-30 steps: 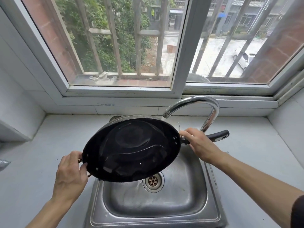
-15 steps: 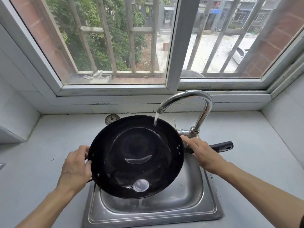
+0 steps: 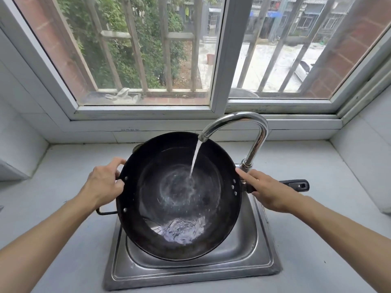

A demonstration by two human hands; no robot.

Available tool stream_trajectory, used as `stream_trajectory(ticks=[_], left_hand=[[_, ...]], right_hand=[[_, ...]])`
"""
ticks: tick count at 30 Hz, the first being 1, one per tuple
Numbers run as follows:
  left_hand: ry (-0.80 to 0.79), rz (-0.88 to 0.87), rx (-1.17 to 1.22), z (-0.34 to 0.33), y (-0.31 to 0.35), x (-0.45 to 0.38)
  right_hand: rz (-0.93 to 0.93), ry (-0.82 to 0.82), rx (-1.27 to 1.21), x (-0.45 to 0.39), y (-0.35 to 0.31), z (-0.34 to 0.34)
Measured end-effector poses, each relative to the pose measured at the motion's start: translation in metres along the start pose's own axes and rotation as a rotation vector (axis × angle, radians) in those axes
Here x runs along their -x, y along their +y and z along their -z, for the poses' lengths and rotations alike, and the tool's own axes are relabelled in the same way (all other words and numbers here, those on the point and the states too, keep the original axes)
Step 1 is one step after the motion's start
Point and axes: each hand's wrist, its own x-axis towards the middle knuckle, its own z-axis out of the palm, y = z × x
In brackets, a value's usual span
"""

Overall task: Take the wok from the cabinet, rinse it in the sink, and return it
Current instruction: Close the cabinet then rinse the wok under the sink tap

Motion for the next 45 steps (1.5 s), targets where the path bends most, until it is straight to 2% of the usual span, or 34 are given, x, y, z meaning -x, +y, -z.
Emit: stream_trajectory(ticks=[5,14,23,25,28,30,35,40,45], left_hand=[[-0.087,0.010,0.020,-0.007,-0.006,-0.007],[-0.234,0.022,-0.049,-0.045,-0.026,-0.002],[-0.210,-0.062,-0.043,-0.059,-0.048,0.003],[-0.212,-0.158,-0.072,-0.054,-0.057,0.014],[-0.170,-0.437,-0.216,-0.046,-0.065,0.038],[-0.162,-0.560,-0.337,-0.041,-0.069,0.049],[-0.117,-0.726,-0.469,-0.042,-0.081,0.052],[0.024,-0.856,-0.452,-0.049,-0.092,0.052],[0.074,-1.017,-0.515,-0.037,-0.088,0.056]], right_hand=[[-0.011,-0.083,0.003,0.003,-0.010,0.005],[-0.068,-0.167,-0.023,0.012,-0.010,-0.044],[-0.098,-0.054,-0.066,0.015,-0.007,-0.065],[-0.109,-0.019,-0.055,0.016,-0.008,-0.070],[-0.124,0.022,-0.036,0.021,-0.007,-0.078],[-0.116,0.088,0.000,0.021,-0.009,-0.085],[-0.065,0.333,0.102,0.014,-0.013,-0.099],[0.023,0.414,0.112,0.017,-0.005,-0.106],[0.169,0.448,0.066,0.016,0.004,-0.109]])
